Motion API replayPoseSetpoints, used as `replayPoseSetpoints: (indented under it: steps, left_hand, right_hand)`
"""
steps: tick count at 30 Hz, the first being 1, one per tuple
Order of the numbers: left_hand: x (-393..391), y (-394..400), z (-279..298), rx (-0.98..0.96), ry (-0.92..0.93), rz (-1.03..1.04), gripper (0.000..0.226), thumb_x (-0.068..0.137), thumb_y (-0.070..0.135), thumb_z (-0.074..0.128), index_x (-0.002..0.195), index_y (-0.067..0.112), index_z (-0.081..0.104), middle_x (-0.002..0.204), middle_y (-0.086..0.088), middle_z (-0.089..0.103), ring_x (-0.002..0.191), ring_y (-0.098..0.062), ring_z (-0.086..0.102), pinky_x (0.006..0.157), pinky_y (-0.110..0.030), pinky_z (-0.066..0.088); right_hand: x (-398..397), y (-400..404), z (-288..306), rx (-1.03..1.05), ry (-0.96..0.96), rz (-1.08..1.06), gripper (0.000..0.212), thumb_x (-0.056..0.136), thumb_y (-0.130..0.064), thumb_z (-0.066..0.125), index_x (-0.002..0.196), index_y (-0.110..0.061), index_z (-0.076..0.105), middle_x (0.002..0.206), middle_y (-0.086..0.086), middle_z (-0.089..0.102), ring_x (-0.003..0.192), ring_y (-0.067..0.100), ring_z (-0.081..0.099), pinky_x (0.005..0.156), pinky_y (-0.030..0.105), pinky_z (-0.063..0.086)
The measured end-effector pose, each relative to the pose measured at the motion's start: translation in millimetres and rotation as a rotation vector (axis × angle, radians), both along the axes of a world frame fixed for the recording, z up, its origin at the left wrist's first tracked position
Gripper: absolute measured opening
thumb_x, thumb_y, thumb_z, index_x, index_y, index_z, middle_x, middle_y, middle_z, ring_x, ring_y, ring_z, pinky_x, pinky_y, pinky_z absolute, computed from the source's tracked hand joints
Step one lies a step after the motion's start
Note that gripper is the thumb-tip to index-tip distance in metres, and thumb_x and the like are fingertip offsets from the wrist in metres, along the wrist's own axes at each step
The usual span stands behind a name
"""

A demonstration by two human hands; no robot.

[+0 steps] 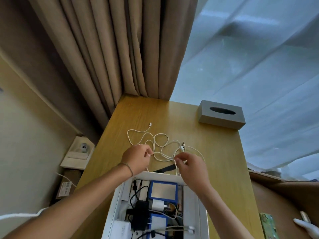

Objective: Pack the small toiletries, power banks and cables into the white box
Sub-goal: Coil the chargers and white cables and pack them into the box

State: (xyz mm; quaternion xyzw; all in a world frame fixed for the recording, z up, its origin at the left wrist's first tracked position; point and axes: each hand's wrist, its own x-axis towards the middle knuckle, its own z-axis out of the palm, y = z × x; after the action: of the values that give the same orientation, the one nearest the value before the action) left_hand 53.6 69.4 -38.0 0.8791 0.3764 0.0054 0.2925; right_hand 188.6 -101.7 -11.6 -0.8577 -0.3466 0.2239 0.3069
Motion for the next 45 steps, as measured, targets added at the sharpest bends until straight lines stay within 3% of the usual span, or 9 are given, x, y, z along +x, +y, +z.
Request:
replayPoseSetpoints:
  steps: [9, 14, 19, 26, 31, 36, 40, 43, 45]
  left_hand:
    - [39.8, 34.7, -66.1, -0.179, 0.380, 0.138, 0.021, 0.095, 0.020, 0.056, 0.091, 0.013, 0.075, 0.090, -0.005, 0.073, 0.085, -0.022, 0.070, 0.075, -0.034, 0.059]
    - [49.2, 39.5, -87.5, -0.220, 0.473, 0.151, 0.027, 0.089, 0.041, 0.070, 0.080, 0.016, 0.067, 0.072, 0.000, 0.064, 0.062, -0.015, 0.059, 0.063, -0.029, 0.052]
    - [54.7, 36.9, -84.6, -0.221, 0.511, 0.063, 0.017, 0.085, 0.025, 0.069, 0.073, 0.017, 0.062, 0.069, -0.001, 0.064, 0.067, -0.018, 0.064, 0.061, -0.029, 0.051]
    - [38.5, 25.5, -29.5, -0.620, 0.009, 0.143, 0.009, 0.091, 0.011, 0.068, 0.090, 0.005, 0.074, 0.074, -0.008, 0.077, 0.071, -0.018, 0.074, 0.078, -0.038, 0.063]
    - [31.5, -7.8, 19.4, -0.682, -0.316, 0.157, 0.015, 0.092, 0.019, 0.070, 0.087, 0.007, 0.077, 0.073, -0.007, 0.074, 0.070, -0.016, 0.069, 0.070, -0.026, 0.057]
    - [33.9, -41.8, 70.6, -0.540, -0.560, 0.118, 0.015, 0.089, 0.016, 0.073, 0.075, 0.012, 0.075, 0.079, -0.004, 0.067, 0.070, -0.012, 0.060, 0.070, -0.026, 0.052]
    - [31.9, -55.3, 112.9, -0.569, -0.816, 0.135, 0.017, 0.093, 0.019, 0.068, 0.078, 0.013, 0.073, 0.110, 0.007, 0.071, 0.103, -0.007, 0.068, 0.083, -0.017, 0.054]
    - [30.3, -55.9, 138.6, -0.988, -1.076, 0.207, 0.018, 0.097, 0.024, 0.057, 0.085, 0.015, 0.066, 0.124, -0.017, 0.069, 0.120, -0.027, 0.065, 0.095, -0.032, 0.054]
    - [28.0, -48.7, 150.1, -1.182, -1.202, 0.239, 0.015, 0.097, 0.025, 0.052, 0.091, 0.014, 0.061, 0.124, -0.023, 0.066, 0.127, -0.038, 0.058, 0.108, -0.050, 0.043]
  right_hand:
    - [40.2, 24.4, -32.6, -0.097, 0.088, 0.077, 0.018, 0.099, -0.026, 0.058, 0.108, -0.026, 0.074, 0.078, -0.021, 0.061, 0.077, 0.010, 0.070, 0.067, 0.027, 0.060]
    - [41.9, 25.1, -46.8, -0.065, 0.153, 0.103, 0.020, 0.100, -0.025, 0.059, 0.112, -0.024, 0.074, 0.104, -0.009, 0.072, 0.082, 0.007, 0.068, 0.076, 0.028, 0.061]
    - [40.0, 20.2, -49.4, -0.051, 0.166, 0.115, 0.022, 0.100, -0.027, 0.058, 0.114, -0.025, 0.074, 0.108, -0.009, 0.073, 0.078, 0.010, 0.071, 0.074, 0.029, 0.060]
    - [29.2, 3.3, -27.1, 0.090, 0.213, 0.011, 0.017, 0.098, -0.018, 0.061, 0.103, -0.025, 0.076, 0.096, -0.011, 0.074, 0.078, 0.015, 0.072, 0.075, 0.036, 0.062]
    - [12.8, -3.7, -9.8, 0.277, 0.157, -0.057, 0.026, 0.094, -0.019, 0.068, 0.110, -0.039, 0.066, 0.105, -0.019, 0.069, 0.095, -0.004, 0.064, 0.079, 0.019, 0.051]
    - [0.6, 1.5, 17.2, 0.382, 0.274, 0.094, 0.097, 0.074, -0.049, 0.079, 0.153, -0.052, 0.024, 0.151, -0.021, 0.044, 0.139, -0.001, 0.041, 0.110, 0.034, 0.044]
    - [-8.6, 13.2, 30.8, 0.495, 0.384, 0.173, 0.128, 0.068, -0.034, 0.089, 0.154, -0.058, -0.003, 0.143, -0.018, 0.053, 0.138, -0.003, 0.044, 0.110, 0.034, 0.043]
    - [-16.2, 26.4, 35.3, 0.577, 0.430, 0.087, 0.112, 0.073, -0.024, 0.085, 0.155, -0.052, 0.014, 0.106, -0.004, 0.072, 0.108, 0.011, 0.067, 0.092, 0.034, 0.057]
    - [-17.4, 32.6, 37.9, 0.594, 0.452, 0.082, 0.066, 0.081, -0.026, 0.077, 0.140, -0.039, 0.051, 0.083, -0.001, 0.071, 0.080, 0.014, 0.068, 0.074, 0.031, 0.058]
